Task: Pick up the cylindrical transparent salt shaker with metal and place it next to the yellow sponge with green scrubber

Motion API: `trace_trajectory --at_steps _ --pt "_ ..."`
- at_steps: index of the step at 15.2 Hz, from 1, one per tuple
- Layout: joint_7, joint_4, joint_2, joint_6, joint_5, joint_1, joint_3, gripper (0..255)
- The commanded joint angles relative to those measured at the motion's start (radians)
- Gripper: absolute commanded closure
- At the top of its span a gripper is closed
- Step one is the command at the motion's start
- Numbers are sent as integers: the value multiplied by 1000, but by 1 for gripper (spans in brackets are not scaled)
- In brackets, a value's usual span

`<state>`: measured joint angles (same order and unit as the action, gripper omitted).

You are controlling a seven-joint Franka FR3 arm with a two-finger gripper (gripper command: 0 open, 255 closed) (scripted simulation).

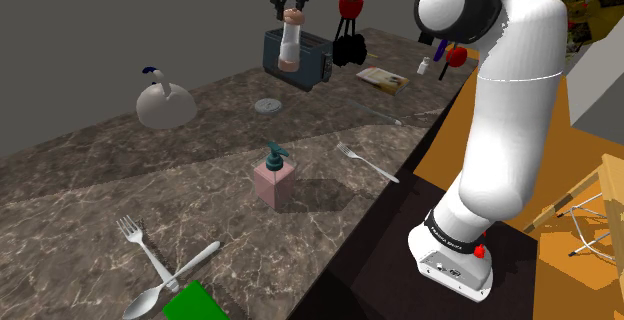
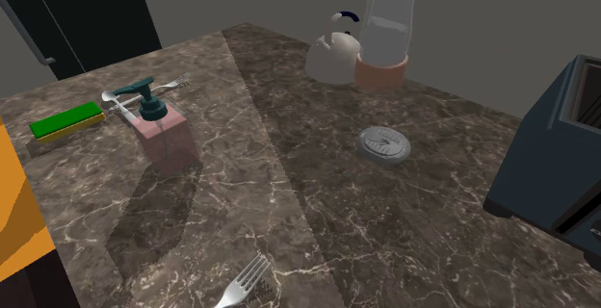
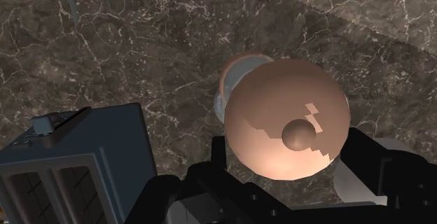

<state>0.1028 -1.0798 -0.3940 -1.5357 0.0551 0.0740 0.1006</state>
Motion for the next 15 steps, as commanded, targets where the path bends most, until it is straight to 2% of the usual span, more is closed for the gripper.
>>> trace_trajectory --at_steps 1,8,9,11,15 --pt "-1 56 -17 39 2 2 0 255" --pt "-4 326 -125 201 13 18 -2 255" --pt "-17 200 -48 152 4 -3 -3 255" --pt "-47 28 63 91 -11 -39 -8 255" --pt "-117 -203 226 21 -34 -96 -30 255"
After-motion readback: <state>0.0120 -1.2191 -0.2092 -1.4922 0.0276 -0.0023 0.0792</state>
